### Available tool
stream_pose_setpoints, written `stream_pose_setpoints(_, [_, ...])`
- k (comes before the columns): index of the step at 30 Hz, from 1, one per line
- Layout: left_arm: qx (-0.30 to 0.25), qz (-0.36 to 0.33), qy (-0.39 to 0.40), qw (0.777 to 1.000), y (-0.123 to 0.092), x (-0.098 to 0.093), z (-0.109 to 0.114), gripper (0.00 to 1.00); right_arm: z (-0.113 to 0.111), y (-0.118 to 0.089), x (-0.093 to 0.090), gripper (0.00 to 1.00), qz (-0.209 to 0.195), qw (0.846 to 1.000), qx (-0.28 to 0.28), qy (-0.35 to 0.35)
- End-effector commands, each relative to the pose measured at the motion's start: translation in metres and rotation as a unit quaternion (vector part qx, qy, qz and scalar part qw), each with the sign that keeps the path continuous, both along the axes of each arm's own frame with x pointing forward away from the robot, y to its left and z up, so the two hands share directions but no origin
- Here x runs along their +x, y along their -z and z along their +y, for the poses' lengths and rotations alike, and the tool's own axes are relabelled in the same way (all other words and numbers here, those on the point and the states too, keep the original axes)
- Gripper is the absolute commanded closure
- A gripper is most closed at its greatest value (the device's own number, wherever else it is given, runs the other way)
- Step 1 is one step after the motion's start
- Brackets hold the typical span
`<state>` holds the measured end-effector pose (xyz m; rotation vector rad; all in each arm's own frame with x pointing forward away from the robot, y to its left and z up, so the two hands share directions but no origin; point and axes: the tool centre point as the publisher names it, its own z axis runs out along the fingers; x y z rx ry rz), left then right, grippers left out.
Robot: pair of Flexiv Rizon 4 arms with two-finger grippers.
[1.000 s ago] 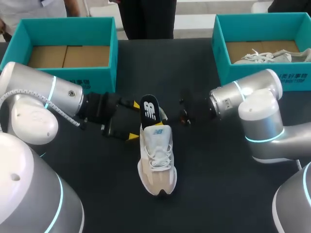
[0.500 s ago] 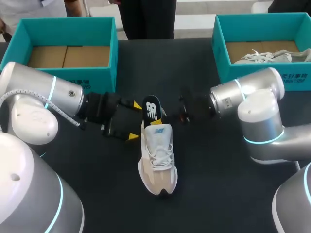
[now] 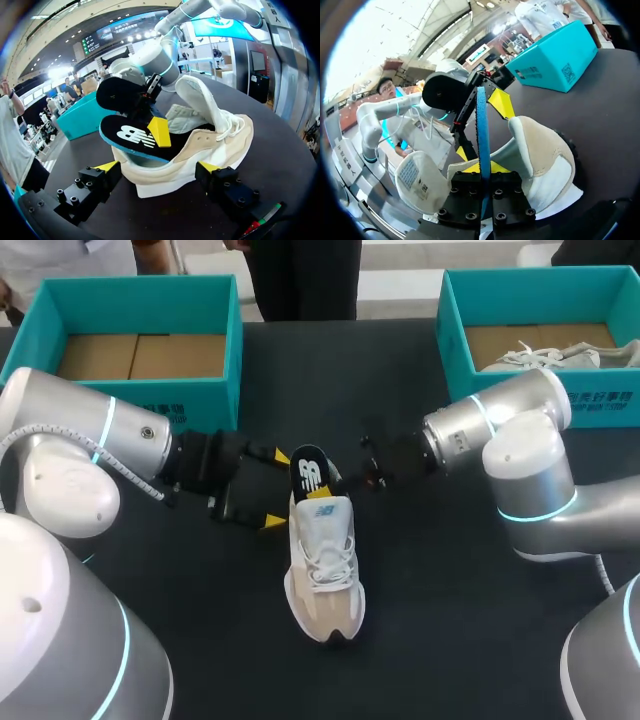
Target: Take the shoe out of the shoebox, open the shoe tongue, remove and reinsert the insole, then place the shoe into the shoebox
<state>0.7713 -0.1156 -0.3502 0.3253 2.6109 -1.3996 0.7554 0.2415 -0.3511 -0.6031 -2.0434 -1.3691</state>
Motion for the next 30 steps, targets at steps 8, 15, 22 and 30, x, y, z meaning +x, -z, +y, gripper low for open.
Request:
stream_pose_setpoints(8, [0.001,0.000,0.000,1.000,0.000,-0.001,0.000,0.00,-0.004,0.004,-0.023,1.00,0.017,0.999,-0.015,0.023])
stream_pose_setpoints(15, [0.001,0.000,0.000,1.000,0.000,-0.001,0.000,0.00,-0.006,-0.008,-0.011,0.75,-0.006,0.999,-0.016,0.027])
stream_pose_setpoints(22, [0.001,0.000,0.000,1.000,0.000,-0.001,0.000,0.00,-0.004,-0.018,0.000,0.74,-0.023,0.999,-0.016,0.018])
stream_pose_setpoints(30, [0.001,0.000,0.000,1.000,0.000,-0.001,0.000,0.00,-0.004,-0.018,0.010,0.81,-0.030,0.999,-0.015,0.009])
